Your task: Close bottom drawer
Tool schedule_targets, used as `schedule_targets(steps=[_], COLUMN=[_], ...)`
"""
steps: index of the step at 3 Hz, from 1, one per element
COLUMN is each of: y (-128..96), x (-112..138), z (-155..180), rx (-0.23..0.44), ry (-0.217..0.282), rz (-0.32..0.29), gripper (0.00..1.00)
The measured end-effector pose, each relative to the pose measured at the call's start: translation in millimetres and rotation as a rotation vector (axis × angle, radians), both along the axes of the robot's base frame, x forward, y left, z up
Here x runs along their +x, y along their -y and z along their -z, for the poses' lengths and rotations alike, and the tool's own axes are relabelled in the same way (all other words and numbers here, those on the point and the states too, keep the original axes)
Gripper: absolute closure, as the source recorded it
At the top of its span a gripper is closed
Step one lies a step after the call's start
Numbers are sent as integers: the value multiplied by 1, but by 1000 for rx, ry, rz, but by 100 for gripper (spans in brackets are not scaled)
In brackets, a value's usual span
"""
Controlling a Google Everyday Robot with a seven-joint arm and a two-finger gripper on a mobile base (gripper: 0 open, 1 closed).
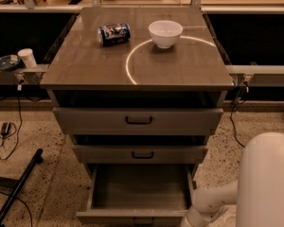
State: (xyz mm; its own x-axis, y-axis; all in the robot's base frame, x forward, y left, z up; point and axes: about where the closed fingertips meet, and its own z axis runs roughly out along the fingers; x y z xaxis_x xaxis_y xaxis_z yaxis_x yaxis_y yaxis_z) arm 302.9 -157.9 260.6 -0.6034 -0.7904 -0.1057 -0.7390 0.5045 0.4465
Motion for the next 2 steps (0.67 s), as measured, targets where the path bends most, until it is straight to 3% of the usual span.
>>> schedule_targets(steps=[2], y=[-8], x=[-10], z=[35], rx=[24], ry=[-45], rz=[-14], gripper=[0])
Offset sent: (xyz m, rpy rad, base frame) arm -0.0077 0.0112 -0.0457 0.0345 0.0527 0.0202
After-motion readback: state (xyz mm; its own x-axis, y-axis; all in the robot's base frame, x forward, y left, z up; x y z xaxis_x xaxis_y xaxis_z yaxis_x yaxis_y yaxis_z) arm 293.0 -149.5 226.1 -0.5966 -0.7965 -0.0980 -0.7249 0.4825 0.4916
